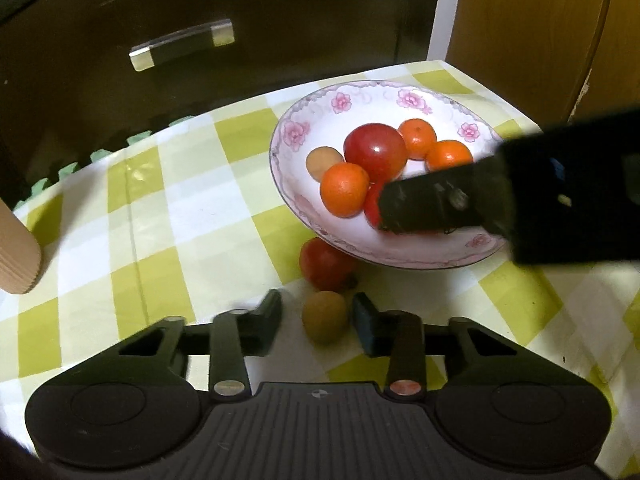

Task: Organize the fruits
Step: 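Move both open grippers back toward the fruits left on the cloth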

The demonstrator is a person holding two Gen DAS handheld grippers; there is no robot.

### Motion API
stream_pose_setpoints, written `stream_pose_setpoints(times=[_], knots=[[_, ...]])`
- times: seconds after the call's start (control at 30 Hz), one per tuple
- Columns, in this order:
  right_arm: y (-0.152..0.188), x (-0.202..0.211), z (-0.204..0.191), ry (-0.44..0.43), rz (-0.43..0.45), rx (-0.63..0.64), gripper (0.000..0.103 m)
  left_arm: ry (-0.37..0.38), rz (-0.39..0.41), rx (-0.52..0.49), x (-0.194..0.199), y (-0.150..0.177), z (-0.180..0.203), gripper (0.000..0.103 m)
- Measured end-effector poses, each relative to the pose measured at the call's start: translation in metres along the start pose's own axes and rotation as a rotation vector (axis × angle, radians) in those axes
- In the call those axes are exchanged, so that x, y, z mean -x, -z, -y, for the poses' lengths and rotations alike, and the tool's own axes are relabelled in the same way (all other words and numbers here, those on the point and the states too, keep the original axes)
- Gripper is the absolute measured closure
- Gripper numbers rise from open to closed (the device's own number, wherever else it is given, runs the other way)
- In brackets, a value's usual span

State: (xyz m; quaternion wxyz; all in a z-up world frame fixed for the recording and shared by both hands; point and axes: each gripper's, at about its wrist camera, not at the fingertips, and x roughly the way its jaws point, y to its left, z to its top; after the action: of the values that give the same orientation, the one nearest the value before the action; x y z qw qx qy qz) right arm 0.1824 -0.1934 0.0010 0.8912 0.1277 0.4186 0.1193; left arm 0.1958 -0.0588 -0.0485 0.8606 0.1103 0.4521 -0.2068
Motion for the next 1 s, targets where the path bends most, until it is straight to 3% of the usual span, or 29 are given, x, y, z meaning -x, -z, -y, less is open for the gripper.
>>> stream_pose_setpoints(times=[0.23,0.4,0.57,0.77,0.83,0.9,1.0], knots=[[0.009,0.009,-0.004,0.03,-0.06,-0.085,0.063,0.03,-0.048,0.03,0.011,0.003,-0.015,0.069],[0.009,-0.008,-0.015,0.078,-0.135,-0.162,0.063,0.019,-0.105,0.035,0.016,0.004,-0.028,0.07],[0.01,-0.026,-0.024,0.116,-0.139,-0.305,0.063,0.023,-0.113,0.028,0.017,0.012,-0.038,0.07],[0.01,-0.047,-0.046,0.212,-0.11,-0.369,0.062,0.093,-0.1,0.011,0.017,0.013,-0.051,0.065],[0.01,-0.055,-0.05,0.22,-0.108,-0.392,0.062,0.113,-0.104,0.035,0.015,0.011,-0.06,0.07],[0.006,-0.056,-0.052,0.24,-0.086,-0.407,0.063,0.162,-0.113,0.073,0.014,0.009,-0.069,0.066],[0.002,-0.062,-0.054,0.279,-0.12,-0.421,0.062,0.21,-0.124,0.08,0.012,0.006,-0.075,0.062]])
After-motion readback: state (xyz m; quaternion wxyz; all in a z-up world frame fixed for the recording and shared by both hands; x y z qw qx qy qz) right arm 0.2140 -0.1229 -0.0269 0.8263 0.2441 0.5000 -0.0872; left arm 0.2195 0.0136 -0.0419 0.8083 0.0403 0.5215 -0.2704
